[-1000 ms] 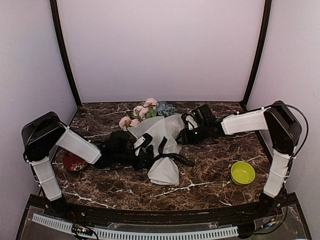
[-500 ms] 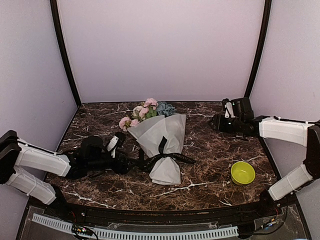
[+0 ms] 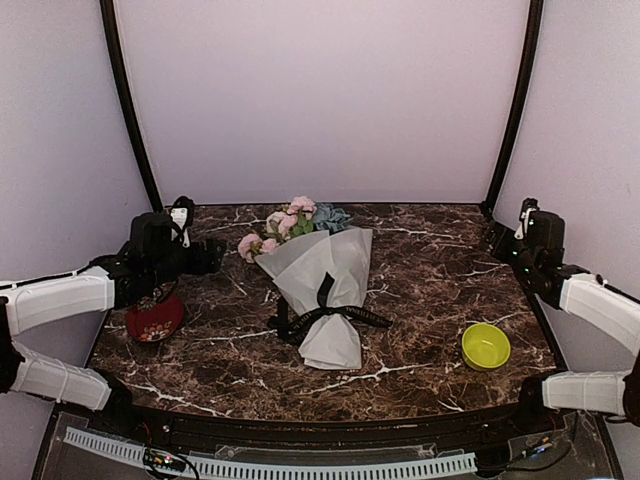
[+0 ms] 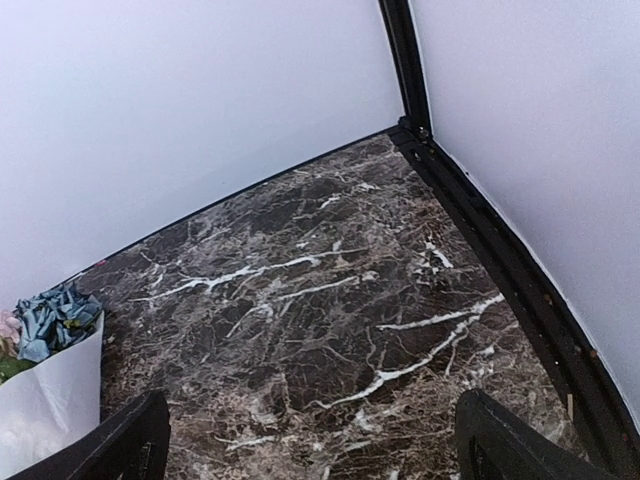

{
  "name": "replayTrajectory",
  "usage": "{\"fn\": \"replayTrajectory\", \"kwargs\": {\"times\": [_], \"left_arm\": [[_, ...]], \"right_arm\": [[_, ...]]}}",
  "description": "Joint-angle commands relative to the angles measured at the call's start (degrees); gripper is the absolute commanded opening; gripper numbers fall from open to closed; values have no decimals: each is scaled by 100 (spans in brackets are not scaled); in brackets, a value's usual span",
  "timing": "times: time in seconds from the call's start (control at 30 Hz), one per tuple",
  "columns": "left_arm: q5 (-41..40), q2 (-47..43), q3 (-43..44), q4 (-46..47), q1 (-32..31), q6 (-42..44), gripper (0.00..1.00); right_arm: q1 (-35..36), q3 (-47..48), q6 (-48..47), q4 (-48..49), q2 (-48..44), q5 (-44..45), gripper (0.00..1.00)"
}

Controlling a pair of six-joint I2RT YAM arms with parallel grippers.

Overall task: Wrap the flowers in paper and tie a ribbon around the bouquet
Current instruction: Reset both arms

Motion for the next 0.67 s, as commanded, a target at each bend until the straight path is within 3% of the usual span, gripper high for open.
{"fn": "replayTrajectory", "kwargs": {"times": [0.0,0.27,0.47,0.63], "left_arm": [[-269,93,389,-660,556,98,87],[-568,-143,66,-408,1227,-31,88],[-913,-295,-86,-320,1257,112,88],[-1059,-335,-26,-404,1269,179,88]], "right_arm": [[-133,-268,-36,523,-97,320,100],[-142,-567,-79,973,51,101,100],[-139,-582,-14,1071,229,144,100],[-141,-1029,64,1746,52,179,100]]}}
